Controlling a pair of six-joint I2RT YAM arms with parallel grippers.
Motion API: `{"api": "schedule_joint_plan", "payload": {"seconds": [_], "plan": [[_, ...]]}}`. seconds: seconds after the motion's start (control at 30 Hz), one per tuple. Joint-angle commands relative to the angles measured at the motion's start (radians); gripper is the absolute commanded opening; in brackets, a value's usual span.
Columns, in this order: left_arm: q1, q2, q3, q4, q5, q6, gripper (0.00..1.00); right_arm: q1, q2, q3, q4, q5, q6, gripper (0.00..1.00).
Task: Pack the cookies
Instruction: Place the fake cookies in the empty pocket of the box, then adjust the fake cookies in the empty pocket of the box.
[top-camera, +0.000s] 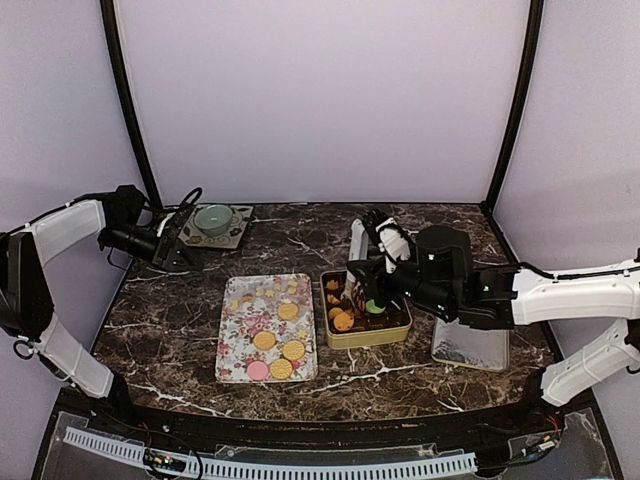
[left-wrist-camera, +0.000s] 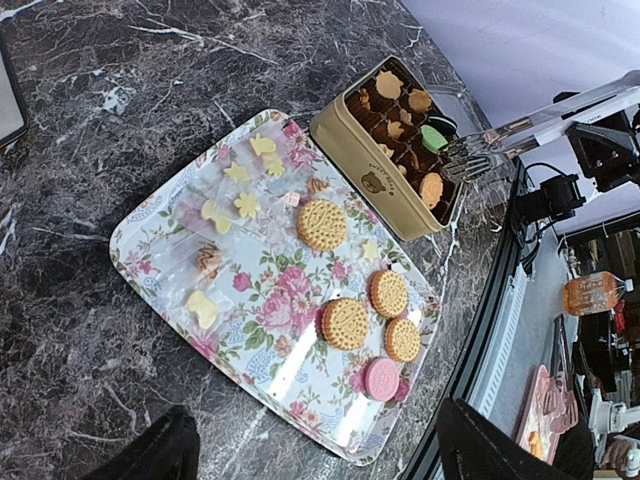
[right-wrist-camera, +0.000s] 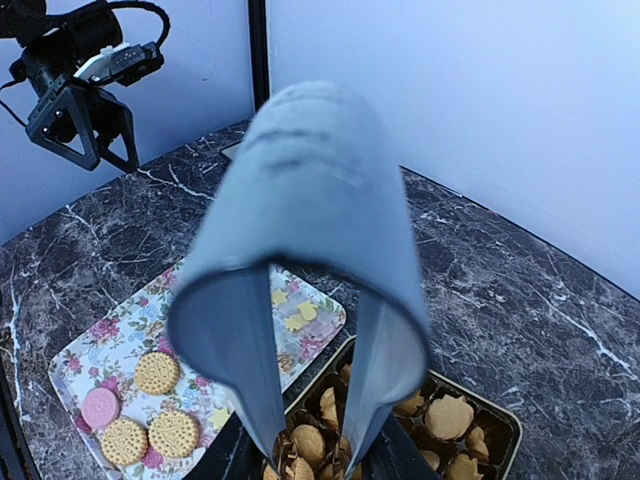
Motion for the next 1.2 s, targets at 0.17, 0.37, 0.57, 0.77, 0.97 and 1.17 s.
{"api": "schedule_joint_plan", "payload": {"seconds": [0.17,0.37,0.57,0.77,0.97,1.17], "plan": [[0.005,-0.012,0.011,-0.023,0.024,0.002,0.85,-0.037,-0.018,-0.04,0.095,-0.018,0.041,0.33],[0.005,-0.013,0.011,-0.03,0.018,0.01,0.85,-0.059,0.025,-0.058,0.14,-0.108,0.087,0.33],[0.005,-0.011,0.013,-0.03,0.019,0.01,0.85,-0.059,0.034,-0.056,0.154,-0.142,0.105,0.31],[0.005,-0.011,0.019,-0.033,0.022,0.012,0.84,-0.058,0.004,-0.057,0.168,-0.174,0.126,0.28],[0.004,-0.007,0.019,-0.035,0.025,0.012,0.84,-0.053,0.002,-0.063,0.168,-0.189,0.143,0.26],[0.005,-0.01,0.026,-0.038,0.023,0.013,0.84,-0.045,-0.011,-0.033,0.162,-0.158,0.11,0.26]]}}
